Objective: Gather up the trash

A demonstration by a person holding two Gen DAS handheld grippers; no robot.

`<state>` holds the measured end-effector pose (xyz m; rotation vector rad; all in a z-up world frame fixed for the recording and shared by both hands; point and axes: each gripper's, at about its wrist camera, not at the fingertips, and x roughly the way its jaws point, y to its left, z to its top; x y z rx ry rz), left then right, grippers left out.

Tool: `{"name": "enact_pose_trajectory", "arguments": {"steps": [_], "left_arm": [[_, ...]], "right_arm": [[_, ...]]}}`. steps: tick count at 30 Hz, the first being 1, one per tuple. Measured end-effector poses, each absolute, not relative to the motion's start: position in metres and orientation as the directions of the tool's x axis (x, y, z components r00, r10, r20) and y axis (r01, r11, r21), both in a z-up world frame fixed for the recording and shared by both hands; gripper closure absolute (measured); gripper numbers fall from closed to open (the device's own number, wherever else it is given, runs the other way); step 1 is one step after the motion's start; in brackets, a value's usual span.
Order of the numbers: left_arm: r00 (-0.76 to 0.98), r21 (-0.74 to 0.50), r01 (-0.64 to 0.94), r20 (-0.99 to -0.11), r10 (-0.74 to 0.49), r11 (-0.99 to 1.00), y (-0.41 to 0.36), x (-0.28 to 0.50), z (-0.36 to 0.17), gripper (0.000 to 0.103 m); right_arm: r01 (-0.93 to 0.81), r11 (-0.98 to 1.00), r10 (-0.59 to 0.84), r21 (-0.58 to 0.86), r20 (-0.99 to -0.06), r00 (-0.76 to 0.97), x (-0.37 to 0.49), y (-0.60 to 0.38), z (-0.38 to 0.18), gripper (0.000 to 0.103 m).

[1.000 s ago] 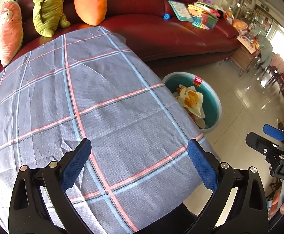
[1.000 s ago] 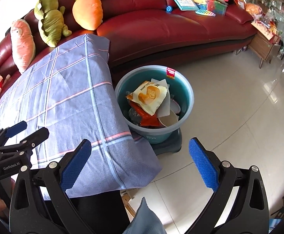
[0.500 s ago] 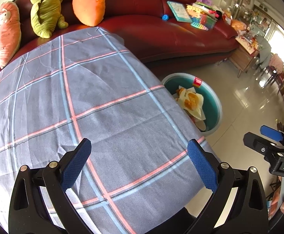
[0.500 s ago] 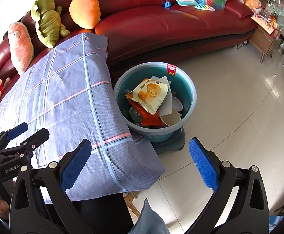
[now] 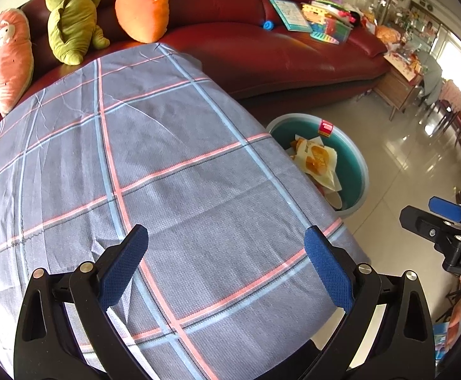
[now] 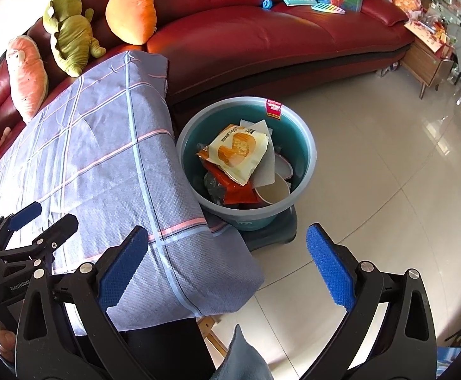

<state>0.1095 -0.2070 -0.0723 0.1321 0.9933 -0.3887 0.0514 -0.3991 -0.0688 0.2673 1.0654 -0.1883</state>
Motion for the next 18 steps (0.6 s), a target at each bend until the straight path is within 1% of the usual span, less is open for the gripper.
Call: {"name": "enact_pose_trajectory", "arguments": {"steps": [18], "left_arm": [[0.483, -0.060, 0.372, -0.839, -0.249, 0.926, -0.203, 0.117, -0.081, 0.004]], "right_arm": [[0.286, 0.954, -0.049, 0.092, -0.892, 0.450, 0.062, -0.397, -0.075, 0.007]]}}
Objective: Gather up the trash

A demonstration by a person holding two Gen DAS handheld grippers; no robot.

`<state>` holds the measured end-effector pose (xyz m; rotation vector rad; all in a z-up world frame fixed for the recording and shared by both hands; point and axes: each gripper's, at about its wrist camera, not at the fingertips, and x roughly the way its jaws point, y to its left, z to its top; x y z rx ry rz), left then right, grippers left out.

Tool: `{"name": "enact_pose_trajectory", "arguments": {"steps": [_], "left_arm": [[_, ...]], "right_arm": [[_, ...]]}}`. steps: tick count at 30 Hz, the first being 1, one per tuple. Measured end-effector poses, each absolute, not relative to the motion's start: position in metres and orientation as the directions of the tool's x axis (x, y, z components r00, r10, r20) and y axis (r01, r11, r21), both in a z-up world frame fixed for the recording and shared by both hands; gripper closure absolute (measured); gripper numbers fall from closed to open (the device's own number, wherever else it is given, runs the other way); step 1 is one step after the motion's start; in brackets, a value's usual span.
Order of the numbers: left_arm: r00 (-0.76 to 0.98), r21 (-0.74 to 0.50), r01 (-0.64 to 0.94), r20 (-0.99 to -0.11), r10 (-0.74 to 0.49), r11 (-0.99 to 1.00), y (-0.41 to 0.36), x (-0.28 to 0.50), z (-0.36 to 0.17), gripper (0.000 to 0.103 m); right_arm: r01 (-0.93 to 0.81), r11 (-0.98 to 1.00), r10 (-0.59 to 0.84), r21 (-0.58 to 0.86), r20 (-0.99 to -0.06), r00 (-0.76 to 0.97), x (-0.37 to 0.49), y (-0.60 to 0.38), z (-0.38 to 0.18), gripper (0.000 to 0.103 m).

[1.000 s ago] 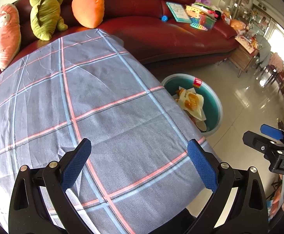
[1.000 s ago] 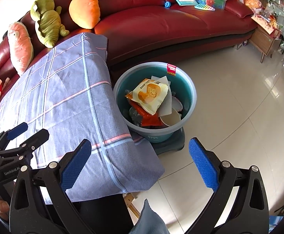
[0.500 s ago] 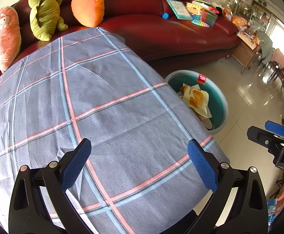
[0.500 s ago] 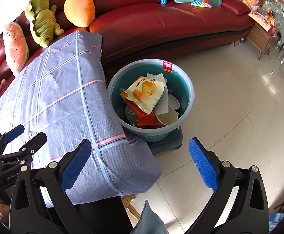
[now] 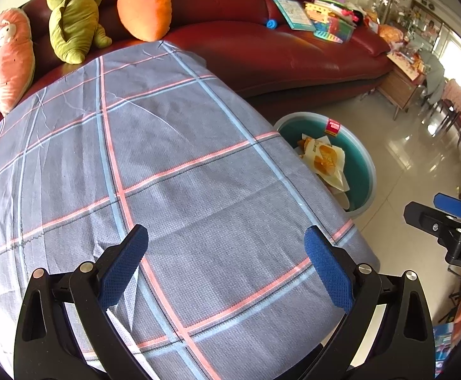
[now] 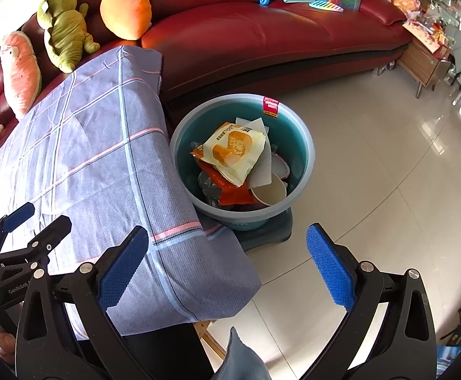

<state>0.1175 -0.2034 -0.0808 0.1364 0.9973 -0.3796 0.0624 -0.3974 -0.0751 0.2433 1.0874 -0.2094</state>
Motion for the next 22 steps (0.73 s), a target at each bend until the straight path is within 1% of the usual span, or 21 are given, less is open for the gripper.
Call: {"name": "enact_pose_trajectory", "arguments": {"steps": [22], "left_arm": [[0.440, -0.085, 0.369, -0.861, -0.254, 0.926, -0.200, 0.128, -0.087, 0.004]], "right_arm": [[0.277, 0.959, -0.077, 0.058, -0.888, 0.453, 0.073, -0.393, -0.071, 0.007]]}}
